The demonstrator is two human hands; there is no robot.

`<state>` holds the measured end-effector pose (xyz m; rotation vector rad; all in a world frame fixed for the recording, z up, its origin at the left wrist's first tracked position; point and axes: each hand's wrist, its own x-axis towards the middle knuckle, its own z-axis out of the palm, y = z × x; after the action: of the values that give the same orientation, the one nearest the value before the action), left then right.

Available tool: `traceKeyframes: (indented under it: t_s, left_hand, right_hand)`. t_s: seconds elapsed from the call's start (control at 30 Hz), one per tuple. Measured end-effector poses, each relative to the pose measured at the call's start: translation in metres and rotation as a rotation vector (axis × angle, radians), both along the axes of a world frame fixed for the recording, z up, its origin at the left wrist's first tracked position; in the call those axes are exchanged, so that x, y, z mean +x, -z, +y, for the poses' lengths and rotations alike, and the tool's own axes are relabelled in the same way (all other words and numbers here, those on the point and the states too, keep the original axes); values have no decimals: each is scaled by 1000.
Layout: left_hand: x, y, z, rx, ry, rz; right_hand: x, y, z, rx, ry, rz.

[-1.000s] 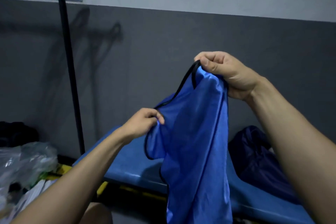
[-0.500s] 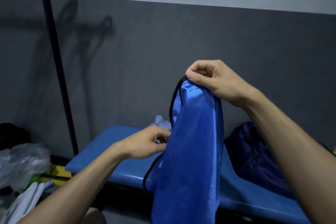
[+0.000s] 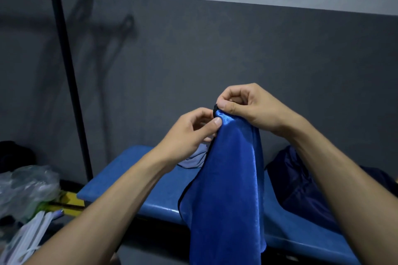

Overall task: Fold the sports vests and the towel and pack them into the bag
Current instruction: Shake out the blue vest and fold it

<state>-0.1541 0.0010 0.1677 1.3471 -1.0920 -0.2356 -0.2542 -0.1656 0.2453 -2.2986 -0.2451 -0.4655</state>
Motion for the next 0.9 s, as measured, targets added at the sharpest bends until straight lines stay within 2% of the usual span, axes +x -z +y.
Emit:
traceKeyframes:
  t_s: [0.17,0.37,0.4,0.5,0.6,0.77,0.9]
  left_hand:
    - [10,-6,5,100,227,0]
    - [27,23,12,242,38,-340]
    - [27,24,13,273,69,-357]
    - [21,25,13,285,337,-228]
    - [23,35,11,322,368,-177]
    - [53,81,15,498,113,-362]
    - [76,107,43,571,18,-439]
  right_hand:
    - [-6,1,-5,-26,-2,1]
    - [-16,-5,-12,81,-126,11]
    - [-17,-6,-12,87,-145,18]
    - [-16,-11,-12,72,-160,43]
    - [-10,-11,-18,2,14,-68]
    - [8,8,-46,-43,457,-379]
    - [12,17,-69,-27,623,-466]
